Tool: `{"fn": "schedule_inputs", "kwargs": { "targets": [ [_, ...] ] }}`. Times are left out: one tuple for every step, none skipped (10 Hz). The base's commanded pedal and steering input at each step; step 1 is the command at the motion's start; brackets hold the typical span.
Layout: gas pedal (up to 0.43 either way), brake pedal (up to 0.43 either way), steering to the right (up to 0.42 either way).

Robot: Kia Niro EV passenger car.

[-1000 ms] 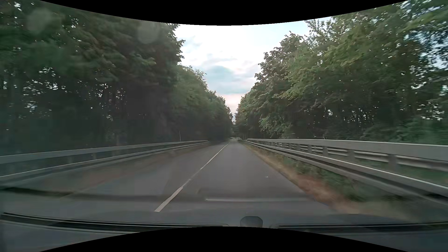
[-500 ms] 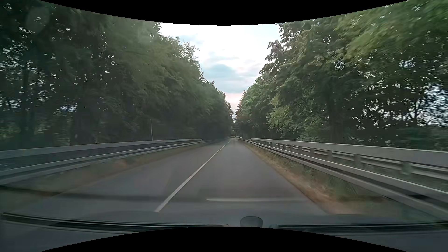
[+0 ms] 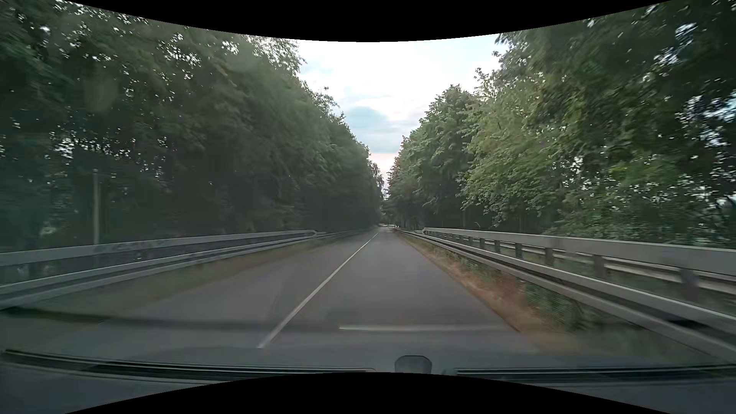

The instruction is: Follow the waypoints while adhering to traffic rules and regulations

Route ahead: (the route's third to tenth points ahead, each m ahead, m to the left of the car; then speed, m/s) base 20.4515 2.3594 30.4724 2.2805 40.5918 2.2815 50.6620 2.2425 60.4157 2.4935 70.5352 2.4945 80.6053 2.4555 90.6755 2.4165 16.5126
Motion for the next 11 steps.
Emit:
{"fn": "schedule_inputs", "kwargs": {
  "targets": [
    [0.110, 0.000, -0.003],
    [0.110, 0.000, -0.003],
    [0.118, 0.000, -0.003],
    [0.157, 0.000, -0.003],
    [0.169, 0.000, -0.003],
    [0.169, 0.000, -0.002],
    [0.169, 0.000, -0.002],
    [0.169, 0.000, -0.001],
    [0.169, 0.000, -0.001],
    [0.150, 0.000, -0.001],
    [0.138, 0.000, -0.001]
  ]
}}
